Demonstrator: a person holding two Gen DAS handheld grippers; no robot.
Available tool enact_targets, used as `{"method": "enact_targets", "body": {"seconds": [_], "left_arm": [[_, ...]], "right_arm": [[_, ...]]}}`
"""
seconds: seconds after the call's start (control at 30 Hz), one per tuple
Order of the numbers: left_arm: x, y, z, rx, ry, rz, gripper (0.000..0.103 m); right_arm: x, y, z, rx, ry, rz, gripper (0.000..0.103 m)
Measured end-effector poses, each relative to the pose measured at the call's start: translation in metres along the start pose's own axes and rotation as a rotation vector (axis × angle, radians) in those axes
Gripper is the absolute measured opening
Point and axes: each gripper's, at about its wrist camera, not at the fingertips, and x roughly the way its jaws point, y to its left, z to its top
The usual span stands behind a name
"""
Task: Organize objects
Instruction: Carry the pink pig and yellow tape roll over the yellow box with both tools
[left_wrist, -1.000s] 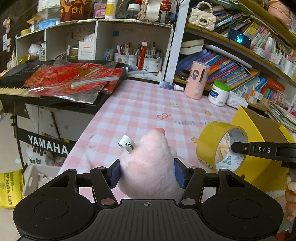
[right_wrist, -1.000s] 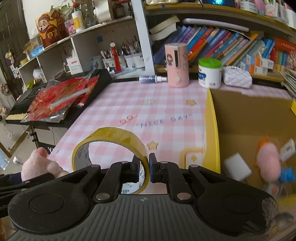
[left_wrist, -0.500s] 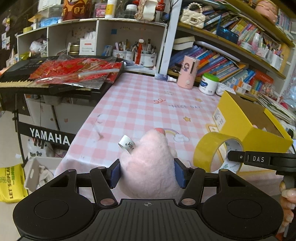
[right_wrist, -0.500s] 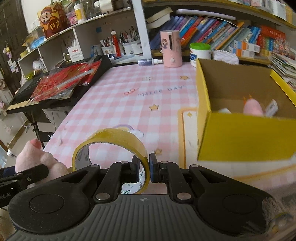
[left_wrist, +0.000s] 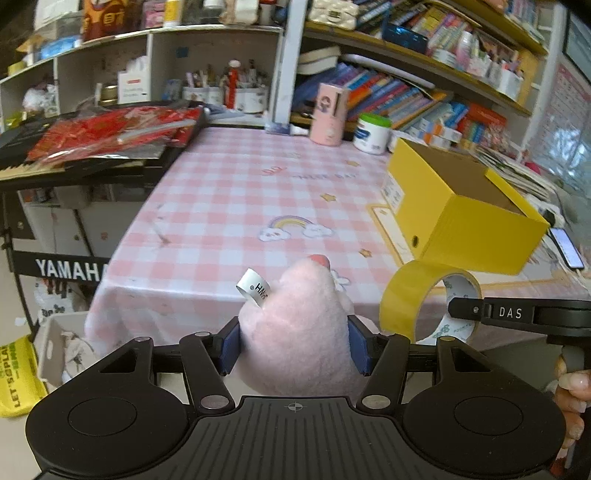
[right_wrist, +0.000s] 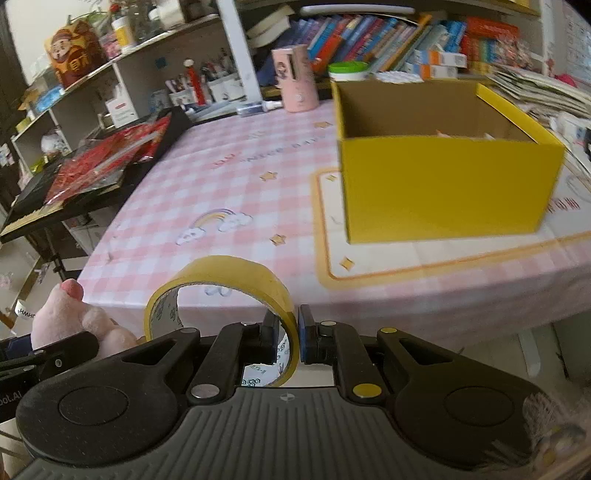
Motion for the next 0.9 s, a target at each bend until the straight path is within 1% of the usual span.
{"method": "enact_targets", "body": {"seconds": [0.3,0.53,0.73,0.9], "left_arm": [[0.01,-0.031,-0.002,0.083,0.027,-0.101,0.057],[0.018,-0.057,0.001,0.132,0.032,-0.159,0.057],[0.025,-0.08,0.006,0.168,0.036,-0.197,0.057],[0.03,-0.098,0.012,0.192,0.026,-0.213,0.057]], "right_arm": [[-0.019,-0.033,-0.017,0.082,0.007,-0.085,0.01],[-0.034,-0.06,-0.022,0.139,-0.007,-0.145,0.01],[-0.042,-0.081,-0.022,0.174,-0.018,-0.18,0.01],[-0.046,-0.098,-0.018,0.199,-0.025,-0.197,0.01]]}}
